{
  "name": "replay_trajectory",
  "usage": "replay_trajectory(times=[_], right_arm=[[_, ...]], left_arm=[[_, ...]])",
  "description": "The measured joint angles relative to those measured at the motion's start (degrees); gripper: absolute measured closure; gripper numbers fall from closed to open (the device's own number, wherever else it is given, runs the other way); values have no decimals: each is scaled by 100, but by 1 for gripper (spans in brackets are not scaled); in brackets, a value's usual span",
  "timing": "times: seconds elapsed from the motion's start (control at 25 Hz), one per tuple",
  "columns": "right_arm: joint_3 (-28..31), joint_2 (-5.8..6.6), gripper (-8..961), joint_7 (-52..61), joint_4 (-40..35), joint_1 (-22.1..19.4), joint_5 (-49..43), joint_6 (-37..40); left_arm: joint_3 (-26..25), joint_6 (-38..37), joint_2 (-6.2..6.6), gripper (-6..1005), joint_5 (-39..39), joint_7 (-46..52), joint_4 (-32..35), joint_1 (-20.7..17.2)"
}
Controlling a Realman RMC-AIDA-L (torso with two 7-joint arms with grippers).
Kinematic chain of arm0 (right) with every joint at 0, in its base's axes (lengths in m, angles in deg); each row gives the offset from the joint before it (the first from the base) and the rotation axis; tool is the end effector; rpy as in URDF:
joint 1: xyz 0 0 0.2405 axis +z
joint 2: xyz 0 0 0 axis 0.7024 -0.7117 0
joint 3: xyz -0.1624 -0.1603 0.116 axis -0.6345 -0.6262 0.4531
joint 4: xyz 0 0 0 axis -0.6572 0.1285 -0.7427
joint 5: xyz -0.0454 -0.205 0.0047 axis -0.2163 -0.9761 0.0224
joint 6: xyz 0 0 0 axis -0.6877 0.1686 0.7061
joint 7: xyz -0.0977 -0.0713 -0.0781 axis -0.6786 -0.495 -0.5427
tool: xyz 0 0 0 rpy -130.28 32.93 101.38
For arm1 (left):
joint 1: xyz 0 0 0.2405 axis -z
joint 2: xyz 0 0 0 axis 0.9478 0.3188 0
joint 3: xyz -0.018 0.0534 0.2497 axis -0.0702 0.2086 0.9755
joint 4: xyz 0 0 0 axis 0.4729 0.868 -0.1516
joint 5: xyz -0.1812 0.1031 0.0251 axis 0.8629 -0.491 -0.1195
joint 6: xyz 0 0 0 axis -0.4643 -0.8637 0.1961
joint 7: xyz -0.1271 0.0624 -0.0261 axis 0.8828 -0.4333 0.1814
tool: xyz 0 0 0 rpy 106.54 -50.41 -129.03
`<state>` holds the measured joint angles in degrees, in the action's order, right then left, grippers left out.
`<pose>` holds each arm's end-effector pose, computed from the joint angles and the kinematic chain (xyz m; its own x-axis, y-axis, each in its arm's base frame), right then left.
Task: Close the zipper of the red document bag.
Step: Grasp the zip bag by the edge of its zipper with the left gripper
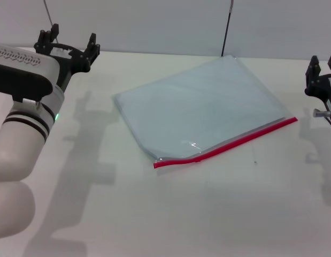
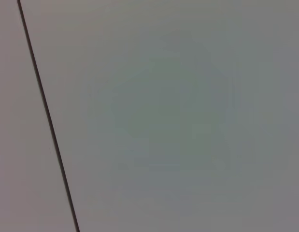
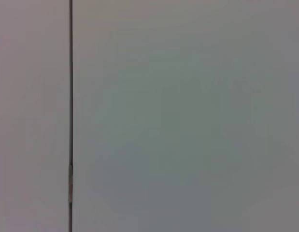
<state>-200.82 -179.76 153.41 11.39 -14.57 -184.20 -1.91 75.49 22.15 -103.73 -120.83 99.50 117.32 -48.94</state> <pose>0.2754 0.3731 -0.0411 0.7376 -0.0361 -0.6742 -0.6751 -0.0577 -0.7355 -0.2509 0.3880 -0.0131 0.8355 -0.0213 0.5490 0.5454 -0.0886 -0.8335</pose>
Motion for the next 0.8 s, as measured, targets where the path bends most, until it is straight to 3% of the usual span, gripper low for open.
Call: replay_trajectory(times=[0.8], right_arm=[[3,7,601,7,55,-1,-10,-292]], left_arm=[[-48,302,9,156,4,-3,-41,-3]])
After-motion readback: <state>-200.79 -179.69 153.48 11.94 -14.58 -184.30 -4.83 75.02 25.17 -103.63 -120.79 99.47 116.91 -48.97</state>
